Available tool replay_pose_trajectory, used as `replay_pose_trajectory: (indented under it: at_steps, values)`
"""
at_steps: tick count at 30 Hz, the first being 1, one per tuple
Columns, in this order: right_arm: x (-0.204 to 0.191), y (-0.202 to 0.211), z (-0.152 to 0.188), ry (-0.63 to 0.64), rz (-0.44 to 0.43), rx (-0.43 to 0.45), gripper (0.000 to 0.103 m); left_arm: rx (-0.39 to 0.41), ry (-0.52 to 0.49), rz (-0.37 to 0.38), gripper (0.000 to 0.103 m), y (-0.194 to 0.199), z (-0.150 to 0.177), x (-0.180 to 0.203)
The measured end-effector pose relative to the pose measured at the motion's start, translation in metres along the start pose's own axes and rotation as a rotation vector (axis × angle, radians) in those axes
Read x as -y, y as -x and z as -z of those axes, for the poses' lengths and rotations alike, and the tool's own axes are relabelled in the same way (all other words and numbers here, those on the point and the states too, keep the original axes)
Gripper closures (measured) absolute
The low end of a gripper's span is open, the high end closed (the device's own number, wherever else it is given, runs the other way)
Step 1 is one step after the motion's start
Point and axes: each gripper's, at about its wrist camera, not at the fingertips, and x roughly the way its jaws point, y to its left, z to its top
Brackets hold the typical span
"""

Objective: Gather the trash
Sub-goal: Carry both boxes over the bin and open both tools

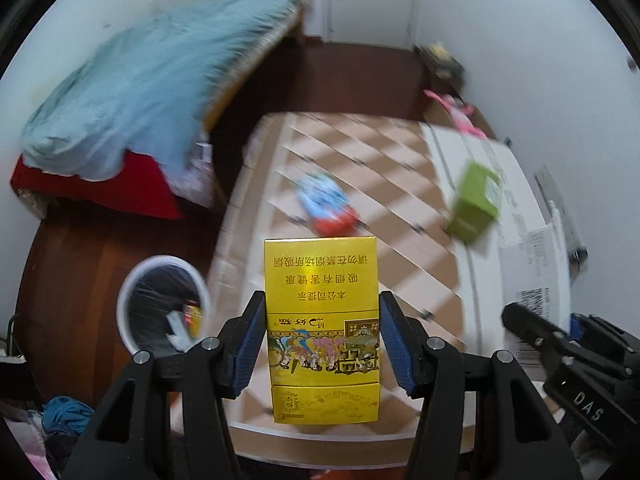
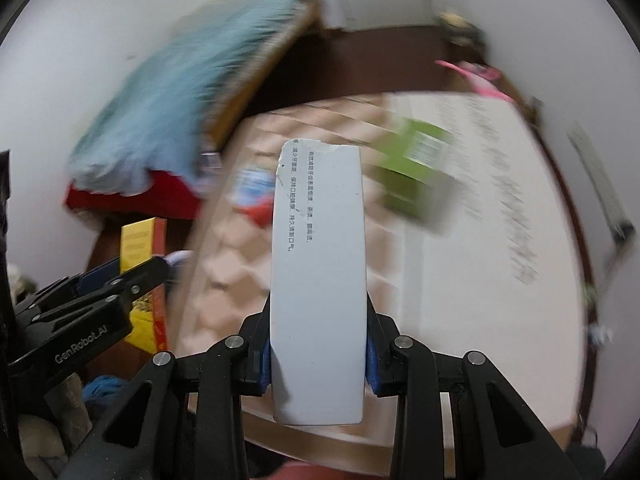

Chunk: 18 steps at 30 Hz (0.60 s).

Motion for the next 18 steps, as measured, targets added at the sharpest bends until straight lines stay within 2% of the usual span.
replay_pose_trajectory:
  at_steps: [5,8,13,18]
  values:
    - [-0.094,-0.032,-0.026,0.141,-0.109,-0.017,0.067,0.051,0.086,-0.069,0.051,0.023,-0.013,-0.083]
    - [-0.148,-0.060,-0.033,0.213,-0.161,-0.043,0.067,0.055,0.141,-0.115,0.051,0.025,-0.017,-0.134]
    - [-0.221,-0.119,-0.032,0.297,-0.208,-0.111,0.067,0.017,0.250,-0.157,0.051,0.000,-0.012,-0.215]
    - [-0.269,-0.195,-0.024,0.337,-0.229,-0.222,0.067,-0.089,0.389,-0.128,0.051,-0.051,0.004,-0.290]
